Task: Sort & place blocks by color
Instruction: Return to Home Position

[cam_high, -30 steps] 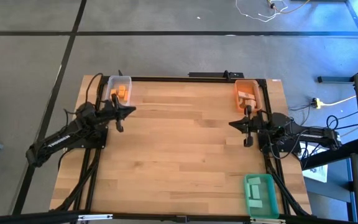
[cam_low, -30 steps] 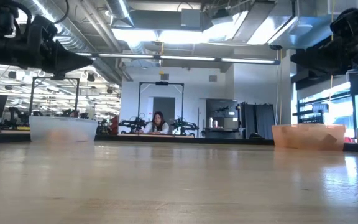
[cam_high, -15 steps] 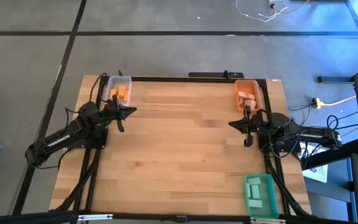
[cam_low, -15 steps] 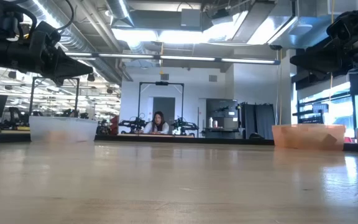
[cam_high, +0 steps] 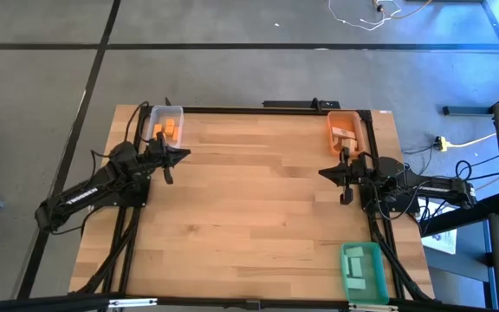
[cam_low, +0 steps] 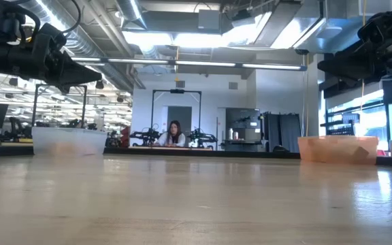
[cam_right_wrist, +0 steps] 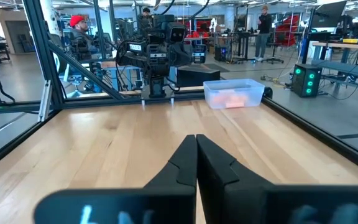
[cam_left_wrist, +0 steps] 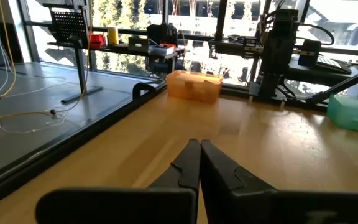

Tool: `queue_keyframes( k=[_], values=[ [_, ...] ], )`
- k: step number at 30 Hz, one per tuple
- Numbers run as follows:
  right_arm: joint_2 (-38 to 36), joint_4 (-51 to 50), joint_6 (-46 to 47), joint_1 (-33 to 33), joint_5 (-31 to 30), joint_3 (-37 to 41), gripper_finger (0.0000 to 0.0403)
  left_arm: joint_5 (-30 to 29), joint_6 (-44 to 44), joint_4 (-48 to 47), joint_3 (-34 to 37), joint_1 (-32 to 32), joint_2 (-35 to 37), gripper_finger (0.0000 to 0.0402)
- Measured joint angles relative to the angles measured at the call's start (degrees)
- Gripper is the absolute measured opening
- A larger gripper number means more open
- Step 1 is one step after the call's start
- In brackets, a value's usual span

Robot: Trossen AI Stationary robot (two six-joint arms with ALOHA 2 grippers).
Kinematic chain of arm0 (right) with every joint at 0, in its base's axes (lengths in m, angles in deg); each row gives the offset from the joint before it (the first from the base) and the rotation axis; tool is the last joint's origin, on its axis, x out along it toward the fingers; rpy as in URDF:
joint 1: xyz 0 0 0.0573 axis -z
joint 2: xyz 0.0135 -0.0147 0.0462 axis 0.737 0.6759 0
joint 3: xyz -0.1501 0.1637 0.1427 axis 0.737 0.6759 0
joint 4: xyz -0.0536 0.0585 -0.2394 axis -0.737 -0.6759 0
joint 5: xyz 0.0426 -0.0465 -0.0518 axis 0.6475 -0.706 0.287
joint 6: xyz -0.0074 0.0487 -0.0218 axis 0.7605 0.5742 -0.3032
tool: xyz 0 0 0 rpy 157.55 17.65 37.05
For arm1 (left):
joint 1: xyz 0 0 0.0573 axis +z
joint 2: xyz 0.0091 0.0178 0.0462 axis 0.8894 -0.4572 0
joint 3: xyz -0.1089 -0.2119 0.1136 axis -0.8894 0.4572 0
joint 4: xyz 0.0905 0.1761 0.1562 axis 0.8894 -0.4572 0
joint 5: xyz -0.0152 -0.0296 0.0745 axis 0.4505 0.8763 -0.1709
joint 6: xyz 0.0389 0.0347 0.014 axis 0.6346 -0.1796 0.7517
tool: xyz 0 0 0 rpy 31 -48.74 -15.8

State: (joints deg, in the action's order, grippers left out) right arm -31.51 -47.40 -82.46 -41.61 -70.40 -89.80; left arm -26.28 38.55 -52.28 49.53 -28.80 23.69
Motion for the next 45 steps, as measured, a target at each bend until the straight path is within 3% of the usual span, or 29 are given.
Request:
queue_keyframes(
  k=[45],
  values=[
    [0.0, 0.04, -0.04, 0.0, -0.05, -0.03, 0.0013, -0.01, 0.02, 0.07, 0.0, 0.0, 0.0, 0.0]
  ],
)
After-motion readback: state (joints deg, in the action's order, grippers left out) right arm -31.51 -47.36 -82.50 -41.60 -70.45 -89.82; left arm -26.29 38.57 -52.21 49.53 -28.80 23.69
